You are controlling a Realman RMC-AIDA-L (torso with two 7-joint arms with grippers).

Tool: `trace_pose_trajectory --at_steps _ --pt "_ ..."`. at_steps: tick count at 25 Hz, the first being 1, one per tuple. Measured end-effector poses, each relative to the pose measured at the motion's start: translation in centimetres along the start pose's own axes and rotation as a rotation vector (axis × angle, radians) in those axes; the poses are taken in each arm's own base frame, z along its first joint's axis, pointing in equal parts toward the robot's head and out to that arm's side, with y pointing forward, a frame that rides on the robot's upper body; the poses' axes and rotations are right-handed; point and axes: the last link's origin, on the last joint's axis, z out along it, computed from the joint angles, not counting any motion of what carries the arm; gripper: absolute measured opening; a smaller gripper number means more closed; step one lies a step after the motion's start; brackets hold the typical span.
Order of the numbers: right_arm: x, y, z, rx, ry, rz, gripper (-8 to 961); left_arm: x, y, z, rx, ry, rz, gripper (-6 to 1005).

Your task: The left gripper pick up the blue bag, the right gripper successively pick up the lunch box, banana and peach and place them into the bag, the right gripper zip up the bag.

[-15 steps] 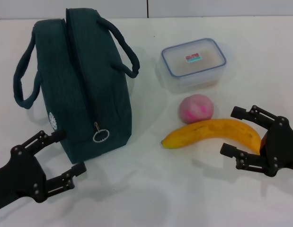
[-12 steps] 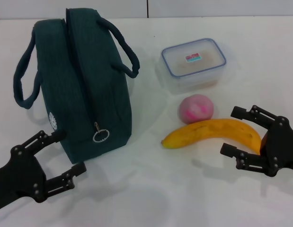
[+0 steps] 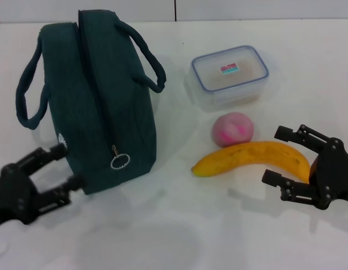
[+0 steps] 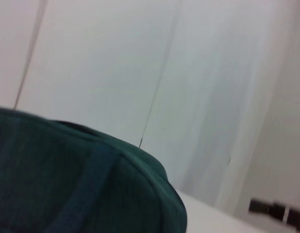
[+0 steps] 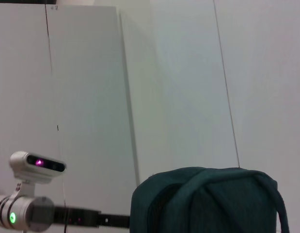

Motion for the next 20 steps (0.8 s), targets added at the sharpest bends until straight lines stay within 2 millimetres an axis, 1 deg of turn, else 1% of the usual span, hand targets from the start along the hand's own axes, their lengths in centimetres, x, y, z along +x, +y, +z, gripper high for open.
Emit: trace_pose_trajectory --at_steps 4,9,10,11,12,13,15,20 --pt "0.0 0.0 0.0 0.001 -0.001 0.002 864 2.1 -1.2 -1.0 -0.008 -0.026 -0.18 884" --pt "0.0 0.0 0.0 0.0 -0.001 0.004 861 4.6 -2.8 -1.8 0.008 -0.071 -0.304 883" --pt "0.0 0.0 0.0 -0.001 -0.001 0.005 861 5.1 -3.1 -1.8 0.019 -0.077 -0.328 883" --pt "0.0 0.1 0.0 -0.001 -0.001 0.005 861 6.3 -3.9 -1.8 0.045 -0.095 -0.366 883" --pt "0.0 0.1 0.0 -0.002 -0.001 0.005 860 7.2 -4.4 -1.8 0.064 -0.117 -0.391 883" --pt "0.0 0.0 0.0 -0.002 -0.001 0.005 860 7.2 -4.4 -1.8 0.064 -0.117 -0.391 883" --pt "0.0 0.0 0.0 -0.003 -0.001 0.006 859 8.6 -5.4 -1.5 0.09 -0.172 -0.443 882" --pt "0.0 0.1 0.0 -0.004 0.0 0.008 857 12.9 -7.1 -0.2 0.177 -0.263 -0.532 882"
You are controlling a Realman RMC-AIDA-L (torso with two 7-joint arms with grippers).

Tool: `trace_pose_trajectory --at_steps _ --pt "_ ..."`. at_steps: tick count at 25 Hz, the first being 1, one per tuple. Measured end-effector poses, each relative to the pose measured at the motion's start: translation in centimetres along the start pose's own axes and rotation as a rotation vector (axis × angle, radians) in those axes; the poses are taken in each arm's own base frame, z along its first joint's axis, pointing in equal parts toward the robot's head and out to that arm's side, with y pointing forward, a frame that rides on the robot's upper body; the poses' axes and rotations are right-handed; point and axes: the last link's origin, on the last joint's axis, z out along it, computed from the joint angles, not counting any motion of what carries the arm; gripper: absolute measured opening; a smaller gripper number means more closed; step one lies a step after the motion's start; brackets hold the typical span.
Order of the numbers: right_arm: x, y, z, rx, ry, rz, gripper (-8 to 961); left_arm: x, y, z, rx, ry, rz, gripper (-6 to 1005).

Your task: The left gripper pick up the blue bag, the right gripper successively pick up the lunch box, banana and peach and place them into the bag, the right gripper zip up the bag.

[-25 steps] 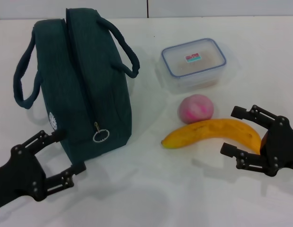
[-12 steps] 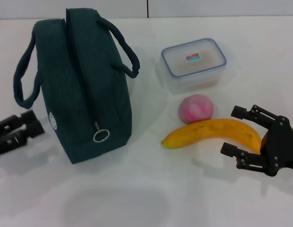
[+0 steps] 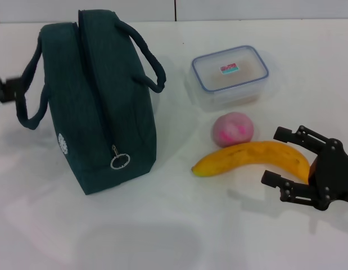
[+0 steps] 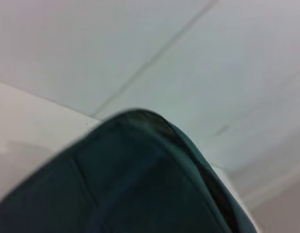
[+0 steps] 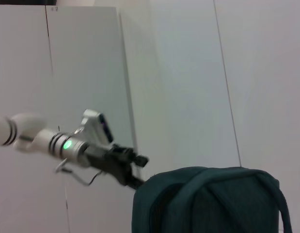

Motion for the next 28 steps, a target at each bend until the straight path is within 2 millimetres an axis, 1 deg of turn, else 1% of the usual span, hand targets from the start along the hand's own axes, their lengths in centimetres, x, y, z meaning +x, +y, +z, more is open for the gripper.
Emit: trace_pose_trajectory --at_steps 2,4,6,7,9,11,13,15,16,21,28 --pt "0.0 0.0 0.0 0.0 0.0 0.0 856 2.4 0.6 0.2 0.066 -0.037 -0.025 881" --pt "0.0 0.0 0.0 -0.001 0.0 0.0 855 3.9 1.1 0.5 0.116 -0.071 -0.039 881" --pt "0.0 0.0 0.0 -0.001 0.0 0.0 854 5.6 1.7 1.3 0.194 -0.117 -0.078 879" --pt "0.0 0.0 0.0 -0.002 0.0 0.0 854 6.1 1.9 1.6 0.216 -0.133 -0.085 878" --pt "0.0 0.0 0.0 -0.001 0.0 0.0 853 7.7 2.5 2.9 0.278 -0.193 -0.098 876" --pt "0.0 0.0 0.1 -0.002 0.0 0.0 852 8.6 3.3 4.5 0.328 -0.277 -0.077 875" --pt "-0.1 -0.1 0.1 -0.003 0.0 -0.001 851 8.8 3.8 5.8 0.354 -0.337 -0.057 873" --pt "-0.1 -0.2 0.2 -0.006 0.0 -0.004 850 9.0 4.3 6.6 0.356 -0.357 -0.044 871" --pt "-0.1 -0.2 0.3 -0.006 0.0 -0.004 850 9.2 4.7 7.4 0.347 -0.366 -0.035 870" --pt "-0.1 -0.2 0.3 -0.007 0.001 -0.004 847 9.4 5.1 8.1 0.329 -0.37 -0.032 865" --pt "-0.1 -0.2 0.3 -0.005 0.003 -0.002 844 9.9 5.8 8.2 0.322 -0.368 -0.036 859"
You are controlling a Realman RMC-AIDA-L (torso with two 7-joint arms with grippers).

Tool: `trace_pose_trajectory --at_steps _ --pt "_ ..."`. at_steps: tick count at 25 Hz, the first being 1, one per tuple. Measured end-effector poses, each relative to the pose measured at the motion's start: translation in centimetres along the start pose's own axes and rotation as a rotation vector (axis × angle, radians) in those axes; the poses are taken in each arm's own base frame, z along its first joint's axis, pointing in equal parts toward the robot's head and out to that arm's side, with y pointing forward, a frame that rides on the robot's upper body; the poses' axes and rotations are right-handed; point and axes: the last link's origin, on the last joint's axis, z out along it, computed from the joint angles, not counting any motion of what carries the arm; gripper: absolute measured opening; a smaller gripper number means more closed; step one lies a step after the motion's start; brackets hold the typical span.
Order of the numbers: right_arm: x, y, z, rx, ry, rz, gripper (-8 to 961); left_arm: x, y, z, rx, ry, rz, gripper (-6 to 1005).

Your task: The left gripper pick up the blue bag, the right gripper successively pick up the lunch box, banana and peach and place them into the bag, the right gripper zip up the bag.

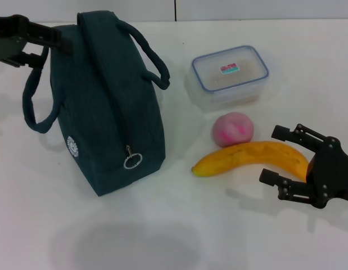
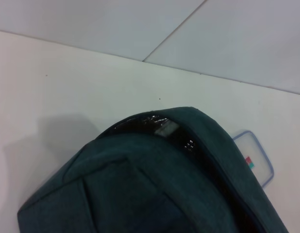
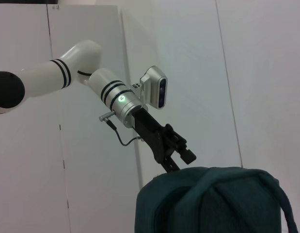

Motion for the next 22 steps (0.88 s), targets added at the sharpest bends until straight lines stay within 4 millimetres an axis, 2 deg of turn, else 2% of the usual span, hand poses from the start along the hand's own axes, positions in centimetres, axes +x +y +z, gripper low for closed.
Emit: trace_pose_trajectory --at_steps 16,22 --pt "0.1 0.1 0.0 0.003 0.001 0.002 837 -0.3 0.8 2.4 0.023 -0.063 0.029 844" --pt "0.1 0.1 0.0 0.003 -0.002 0.005 835 -0.3 0.6 2.7 0.012 -0.05 0.071 839"
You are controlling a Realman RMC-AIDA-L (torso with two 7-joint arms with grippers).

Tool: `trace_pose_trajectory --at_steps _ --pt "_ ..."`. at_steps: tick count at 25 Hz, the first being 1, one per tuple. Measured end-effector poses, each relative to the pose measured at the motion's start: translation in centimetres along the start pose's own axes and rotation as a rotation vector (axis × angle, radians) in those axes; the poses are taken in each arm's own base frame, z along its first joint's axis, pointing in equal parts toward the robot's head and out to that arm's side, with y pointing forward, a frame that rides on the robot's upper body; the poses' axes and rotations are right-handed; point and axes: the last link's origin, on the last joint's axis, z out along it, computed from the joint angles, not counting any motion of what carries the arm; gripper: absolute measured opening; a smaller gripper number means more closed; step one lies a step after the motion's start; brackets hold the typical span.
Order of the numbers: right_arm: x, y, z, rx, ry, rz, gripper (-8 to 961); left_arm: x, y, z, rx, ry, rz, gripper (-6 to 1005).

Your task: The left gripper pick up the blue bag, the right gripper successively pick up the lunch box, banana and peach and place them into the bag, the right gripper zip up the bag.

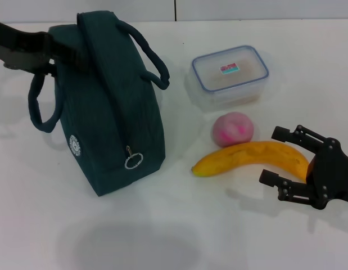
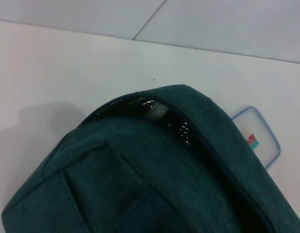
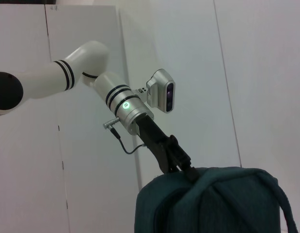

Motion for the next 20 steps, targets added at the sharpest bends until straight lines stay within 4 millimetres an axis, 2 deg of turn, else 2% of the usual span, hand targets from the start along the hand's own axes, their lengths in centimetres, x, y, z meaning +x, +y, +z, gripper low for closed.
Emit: trace_pose_trajectory --at_steps 6,8,14,20 --pt "-0.05 0.0 -0.03 0.002 -0.004 0.005 832 -0.27 0.58 0.08 -0.055 0.037 0.124 645" --pt "-0.04 0.0 -0.03 0.002 -0.004 0.006 831 -0.27 0.78 0.06 -0.071 0.047 0.132 410" --pt "0.0 0.05 -0.07 0.007 -0.01 0.013 828 -0.28 0.8 0.06 -0.074 0.045 0.127 169" --pt "-0.08 -0.03 -0.07 0.02 -0.022 0.017 826 -0.27 0.85 0.22 -0.068 0.035 0.128 97"
